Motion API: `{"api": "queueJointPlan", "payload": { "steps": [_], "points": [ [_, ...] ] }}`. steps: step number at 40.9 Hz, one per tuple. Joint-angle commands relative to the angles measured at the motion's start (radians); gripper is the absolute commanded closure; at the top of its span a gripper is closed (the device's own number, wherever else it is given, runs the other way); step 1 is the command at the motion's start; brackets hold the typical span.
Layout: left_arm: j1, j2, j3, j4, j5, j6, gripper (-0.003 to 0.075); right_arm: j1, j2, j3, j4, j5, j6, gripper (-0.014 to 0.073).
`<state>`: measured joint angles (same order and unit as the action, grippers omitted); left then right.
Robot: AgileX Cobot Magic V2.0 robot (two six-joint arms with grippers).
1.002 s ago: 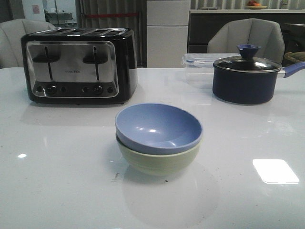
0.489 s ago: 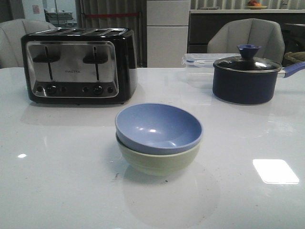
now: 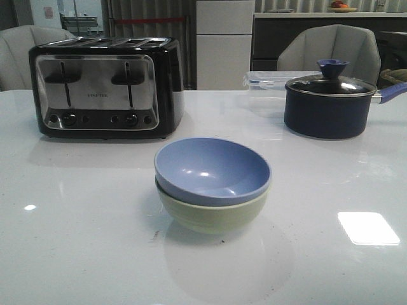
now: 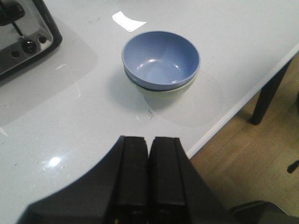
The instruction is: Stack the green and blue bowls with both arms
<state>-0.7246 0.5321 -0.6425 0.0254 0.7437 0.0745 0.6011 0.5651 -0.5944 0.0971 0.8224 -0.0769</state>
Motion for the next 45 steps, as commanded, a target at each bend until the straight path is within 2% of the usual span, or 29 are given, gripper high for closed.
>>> {"api": "queueJointPlan", "payload": {
  "steps": [1,7,11,18,27,32,45],
  "points": [
    [0.092,-0.056,0.033,0.011,-0.155,-0.012,0.0627,0.000,0.000,-0.027,-0.006,-0.062,0.001,0.0537],
    [0.308,-0.198,0.228,0.011,-0.421,-0.012,0.0627,0.000,0.000,-0.027,-0.006,-0.062,0.001,0.0537],
    [0.413,-0.296,0.350,0.011,-0.589,-0.012,0.0627,0.000,0.000,-0.027,-0.006,-0.062,0.001,0.0537],
    [0.558,-0.441,0.506,-0.018,-0.703,-0.012,0.0627,0.000,0.000,-0.027,-0.006,-0.062,0.001,0.0537],
    [0.634,-0.551,0.596,-0.037,-0.727,-0.012,0.0627,0.000,0.000,-0.027,-0.006,-0.062,0.001,0.0537],
    [0.645,-0.556,0.653,-0.037,-0.847,-0.012,0.0627,0.000,0.000,-0.027,-0.006,-0.061,0.001,0.0537],
    [0.645,-0.558,0.651,-0.037,-0.837,-0.012,0.0627,0.000,0.000,-0.027,-0.006,-0.061,0.001,0.0537]
  ]
}}
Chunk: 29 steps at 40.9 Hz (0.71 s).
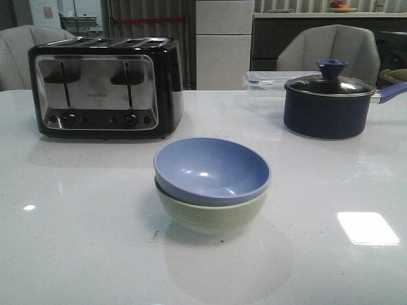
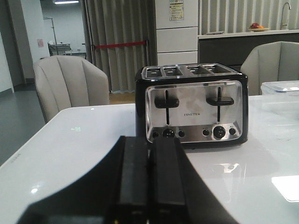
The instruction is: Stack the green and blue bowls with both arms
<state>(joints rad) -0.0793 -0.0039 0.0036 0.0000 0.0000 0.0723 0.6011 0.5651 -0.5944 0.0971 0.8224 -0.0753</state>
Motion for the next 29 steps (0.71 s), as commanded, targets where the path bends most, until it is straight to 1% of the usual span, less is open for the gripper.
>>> {"api": "queueJointPlan", "payload": {
  "steps": [1,26,28,29],
  "points": [
    [0.000,-0.022,0.005,-0.011,-0.094,-0.009,0.0627,0.000,0.000,-0.027,-0.006,-0.061,-0.001,0.0537],
    [0.000,-0.022,0.005,-0.011,-0.094,-0.009,0.0627,0.000,-0.009,-0.025,-0.006,-0.062,-0.001,0.0537],
    [0.000,-0.022,0.005,-0.011,-0.094,-0.009,0.0627,-0.022,-0.030,-0.016,-0.011,-0.071,-0.008,0.0537],
    [0.000,-0.022,0.005,-0.011,-0.094,-0.009,0.0627,-0.053,-0.046,-0.005,-0.011,-0.087,-0.013,0.0537]
  ]
}}
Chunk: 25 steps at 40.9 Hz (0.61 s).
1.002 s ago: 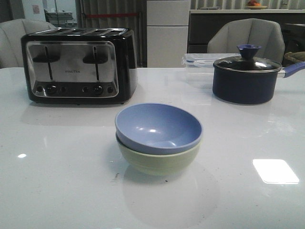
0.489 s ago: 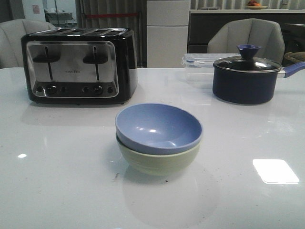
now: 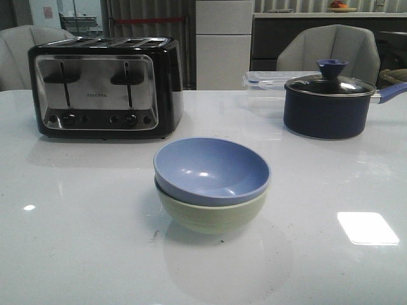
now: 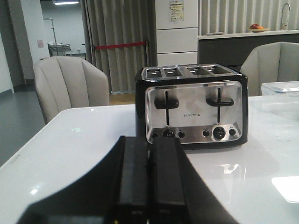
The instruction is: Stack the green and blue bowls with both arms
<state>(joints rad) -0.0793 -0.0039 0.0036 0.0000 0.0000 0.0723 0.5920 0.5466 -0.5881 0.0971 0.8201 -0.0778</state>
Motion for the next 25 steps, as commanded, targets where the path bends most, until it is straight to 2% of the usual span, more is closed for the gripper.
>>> {"api": "queueJointPlan", "payload": {
  "steps": [1,8,13,17,25],
  "points": [
    [0.000,-0.022,0.005,-0.011,-0.094,-0.009,0.0627,-0.083,-0.048,-0.001,-0.011,-0.102,-0.013,0.0537],
    [0.000,-0.022,0.005,-0.011,-0.094,-0.009,0.0627,-0.353,-0.224,0.159,-0.045,-0.333,-0.013,0.0537],
    [0.000,-0.022,0.005,-0.011,-0.094,-0.009,0.0627,-0.498,-0.377,0.305,-0.048,-0.528,-0.013,0.0537],
    [0.000,-0.022,0.005,-0.011,-0.094,-0.009,0.0627,-0.563,-0.473,0.424,-0.047,-0.662,-0.013,0.0537],
    [0.000,-0.022,0.005,-0.011,-0.094,-0.009,0.0627,-0.597,-0.578,0.574,-0.047,-0.766,-0.013,0.0537]
  ]
}}
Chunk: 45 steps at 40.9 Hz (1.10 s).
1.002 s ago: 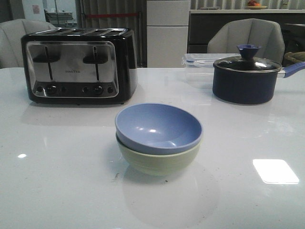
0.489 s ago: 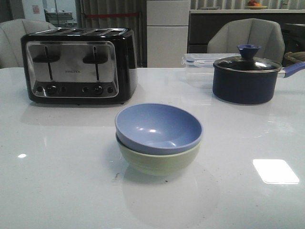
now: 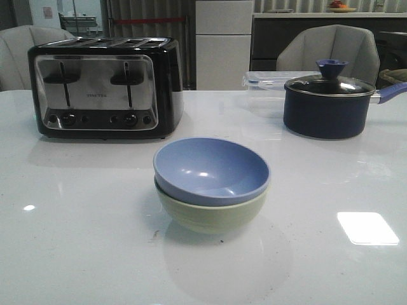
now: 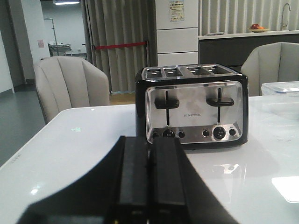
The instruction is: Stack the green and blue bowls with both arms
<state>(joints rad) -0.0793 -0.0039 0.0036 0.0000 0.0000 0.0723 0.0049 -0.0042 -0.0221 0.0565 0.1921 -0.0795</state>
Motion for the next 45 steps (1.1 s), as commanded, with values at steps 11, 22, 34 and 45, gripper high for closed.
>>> {"api": "queueJointPlan", "payload": {
  "steps": [11,22,34,45],
  "points": [
    [0.000,-0.020,0.005,-0.011,-0.094,-0.009,0.0627,-0.010,-0.025,0.046,-0.006,-0.187,-0.011,0.0537],
    [0.000,-0.020,0.005,-0.011,-0.094,-0.009,0.0627,-0.010,-0.025,0.046,-0.056,-0.305,0.126,0.0537],
    [0.000,-0.020,0.005,-0.011,-0.094,-0.009,0.0627,-0.010,-0.025,0.047,-0.093,-0.283,0.183,0.0537],
    [0.000,-0.020,0.005,-0.011,-0.094,-0.009,0.0627,-0.010,-0.025,0.047,-0.093,-0.240,0.165,0.0537]
  ]
}}
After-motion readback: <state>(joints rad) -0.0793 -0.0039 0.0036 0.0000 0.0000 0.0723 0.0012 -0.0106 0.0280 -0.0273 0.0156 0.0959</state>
